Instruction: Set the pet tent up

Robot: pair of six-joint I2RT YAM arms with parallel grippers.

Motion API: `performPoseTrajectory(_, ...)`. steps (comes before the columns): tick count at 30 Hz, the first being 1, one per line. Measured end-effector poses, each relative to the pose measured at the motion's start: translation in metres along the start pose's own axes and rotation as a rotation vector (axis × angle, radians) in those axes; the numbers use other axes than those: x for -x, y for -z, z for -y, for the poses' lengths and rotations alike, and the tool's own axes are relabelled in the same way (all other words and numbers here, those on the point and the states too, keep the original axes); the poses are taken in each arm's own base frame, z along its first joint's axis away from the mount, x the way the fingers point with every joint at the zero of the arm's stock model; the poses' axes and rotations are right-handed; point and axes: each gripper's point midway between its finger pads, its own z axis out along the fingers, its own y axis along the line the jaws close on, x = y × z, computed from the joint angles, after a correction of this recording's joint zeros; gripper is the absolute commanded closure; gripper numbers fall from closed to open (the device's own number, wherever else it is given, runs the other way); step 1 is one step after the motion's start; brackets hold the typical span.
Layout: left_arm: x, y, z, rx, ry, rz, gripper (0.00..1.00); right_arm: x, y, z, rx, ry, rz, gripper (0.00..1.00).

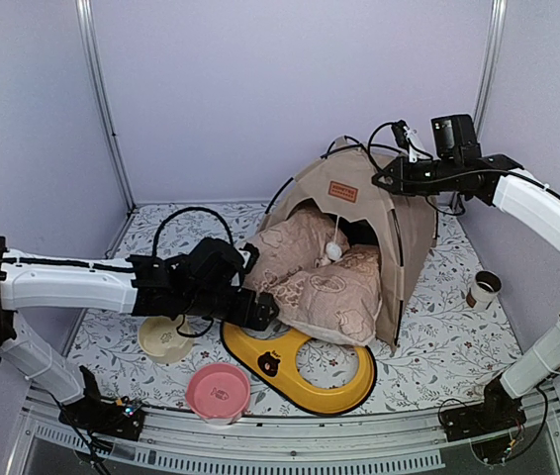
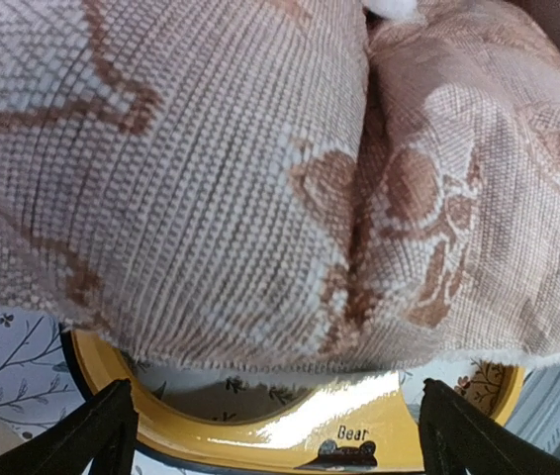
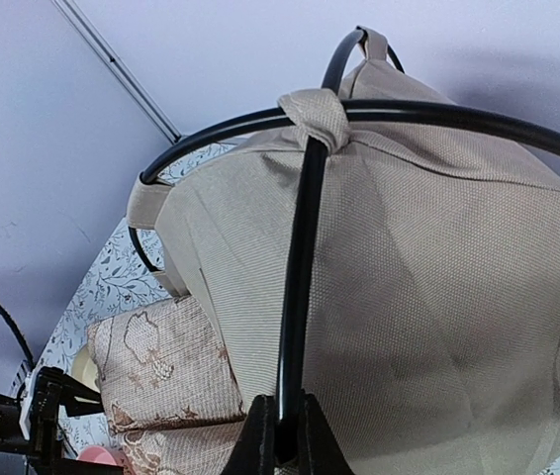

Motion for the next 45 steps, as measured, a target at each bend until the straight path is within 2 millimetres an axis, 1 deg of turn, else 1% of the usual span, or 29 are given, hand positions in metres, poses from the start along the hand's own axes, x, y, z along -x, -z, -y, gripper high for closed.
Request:
performPoseTrajectory(3, 0.006, -0.014, -0.002, 0.014, 0.017, 0.02, 0.02, -0.001, -0.001, 0.0, 0.0, 0.0, 0.0, 1.0)
performPoseTrajectory(4, 0.007, -0.02, -0.003, 0.018, 0.022, 0.023, 0.04, 0.0, -0.001, 0.0, 0.0, 0.001, 0.001, 1.0)
performPoseTrajectory(6, 0.011, -0.03, -0.004, 0.02, 0.027, 0.032, 0.11, 0.0, -0.001, 0.0, 0.0, 0.001, 0.002, 1.0)
performPoseTrajectory(8, 0.02, -0.038, 0.0, 0.009, 0.022, 0.054, 0.25, 0.0, -0.001, 0.0, 0.001, 0.002, 0.002, 1.0)
performPoseTrajectory(10, 0.032, -0.042, 0.008, -0.016, 0.015, 0.084, 0.38, 0.0, -0.001, 0.0, 0.001, 0.003, 0.003, 1.0)
performPoseTrajectory(11, 0.041, -0.043, 0.013, -0.03, 0.0, 0.101, 0.47, 0.0, -0.001, 0.0, 0.001, 0.005, 0.003, 1.0)
performPoseTrajectory(13, 0.066, -0.045, 0.03, -0.062, -0.027, 0.15, 0.58, 0.0, -0.001, 0.0, 0.001, 0.006, 0.003, 1.0)
performPoseTrajectory(14, 0.081, -0.045, 0.038, -0.077, -0.039, 0.178, 0.61, 0.0, -0.001, 0.0, 0.001, 0.006, 0.003, 1.0)
performPoseTrajectory(17, 0.121, -0.048, 0.062, -0.111, -0.072, 0.254, 0.68, 0.0, -0.001, 0.0, 0.001, 0.007, 0.003, 1.0)
performPoseTrajectory(19, 0.136, -0.053, 0.07, -0.122, -0.083, 0.283, 0.71, 0.0, -0.001, 0.0, 0.0, 0.008, 0.003, 1.0)
performPoseTrajectory(21, 0.146, -0.06, 0.075, -0.12, -0.096, 0.301, 0.72, 0.0, -0.001, 0.0, 0.0, 0.008, 0.003, 1.0)
performPoseTrajectory(25, 0.153, -0.086, 0.071, -0.084, -0.102, 0.297, 0.75, 0.0, -0.001, 0.0, 0.001, 0.009, 0.003, 1.0)
performPoseTrajectory(28, 0.153, -0.112, 0.061, -0.044, -0.092, 0.278, 0.74, 0.0, -0.001, 0.0, 0.001, 0.009, 0.002, 1.0)
performPoseTrajectory(31, 0.146, -0.135, 0.044, -0.001, -0.071, 0.24, 0.71, 0.0, -0.001, 0.0, 0.003, 0.008, 0.001, 1.0)
performPoseTrajectory(34, 0.139, -0.154, 0.028, 0.023, -0.049, 0.196, 0.64, 0.0, -0.001, 0.0, 0.006, 0.008, 0.0, 1.0)
performPoseTrajectory(36, 0.134, -0.159, 0.024, 0.026, -0.048, 0.174, 0.58, -0.001, -0.001, 0.0, 0.007, 0.008, 0.0, 1.0)
performPoseTrajectory(38, 0.131, -0.159, 0.025, 0.018, -0.055, 0.167, 0.51, -0.001, -0.002, 0.0, 0.007, 0.008, -0.001, 1.0)
performPoseTrajectory(40, 0.126, -0.153, 0.028, 0.008, -0.078, 0.166, 0.44, -0.001, -0.002, 0.0, 0.007, 0.008, -0.001, 1.0)
performPoseTrajectory(42, 0.118, -0.14, 0.032, 0.003, -0.107, 0.164, 0.37, -0.001, -0.002, 0.0, 0.007, 0.008, -0.001, 1.0)
performPoseTrajectory(45, 0.112, -0.107, 0.046, -0.02, -0.149, 0.183, 0.27, -0.001, -0.002, 0.0, 0.007, 0.008, -0.002, 1.0)
